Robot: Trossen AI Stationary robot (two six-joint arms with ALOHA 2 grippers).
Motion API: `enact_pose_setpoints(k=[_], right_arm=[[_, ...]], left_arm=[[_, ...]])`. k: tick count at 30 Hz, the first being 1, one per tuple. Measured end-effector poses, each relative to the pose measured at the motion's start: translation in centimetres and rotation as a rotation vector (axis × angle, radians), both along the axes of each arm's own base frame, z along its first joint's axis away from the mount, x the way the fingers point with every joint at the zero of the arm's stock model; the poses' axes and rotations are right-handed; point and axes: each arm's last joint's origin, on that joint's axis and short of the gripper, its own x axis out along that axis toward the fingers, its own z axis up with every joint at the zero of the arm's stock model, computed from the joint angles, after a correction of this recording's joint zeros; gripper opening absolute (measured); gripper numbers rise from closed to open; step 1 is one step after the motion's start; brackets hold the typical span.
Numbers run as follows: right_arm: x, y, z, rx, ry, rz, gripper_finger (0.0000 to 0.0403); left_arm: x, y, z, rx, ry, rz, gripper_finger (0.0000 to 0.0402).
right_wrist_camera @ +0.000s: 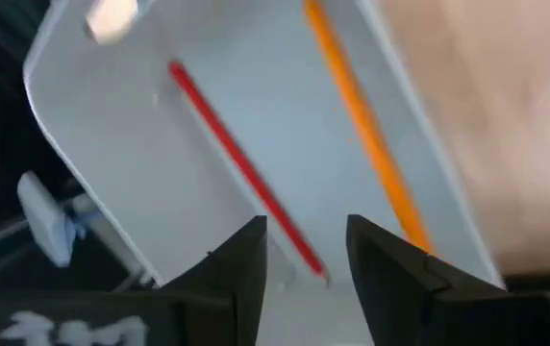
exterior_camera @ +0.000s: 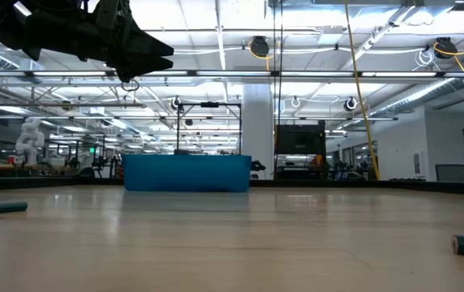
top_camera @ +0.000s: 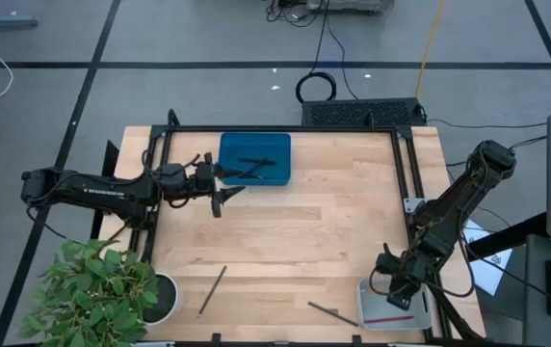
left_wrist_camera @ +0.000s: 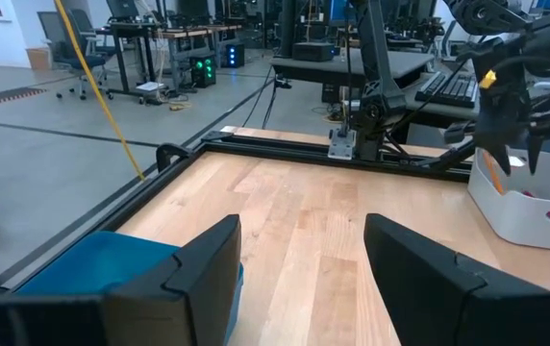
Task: Sort pens & pencils
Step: Put the left green pencil into the gray bin
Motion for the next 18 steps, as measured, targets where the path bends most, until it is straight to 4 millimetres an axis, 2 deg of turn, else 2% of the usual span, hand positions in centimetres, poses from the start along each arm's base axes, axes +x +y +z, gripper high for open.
enact_pose_setpoints(k=[4, 11, 15, 18], right_arm=[[-0.08, 0.05, 0.02, 0.015, 0.018, 0.013, 0.0121], [-0.09, -0.22, -0.11, -0.032, -0.020, 0.043, 0.0067], [-0.25, -0.39, -0.22, -0.050, -0.004, 0.054, 0.0016], [-0.34, -0.53, -0.30, -0.071, -0.004, 0.061, 0.0008]], left_arm=[[0.00, 0.00, 0.00, 0.000, 0.000, 0.000, 0.0227], [0.00, 0.00, 0.00, 0.000, 0.000, 0.000, 0.0227], [0.00, 0.00, 0.00, 0.000, 0.000, 0.000, 0.0227], [0.00, 0.00, 0.00, -0.001, 0.000, 0.000, 0.0227]])
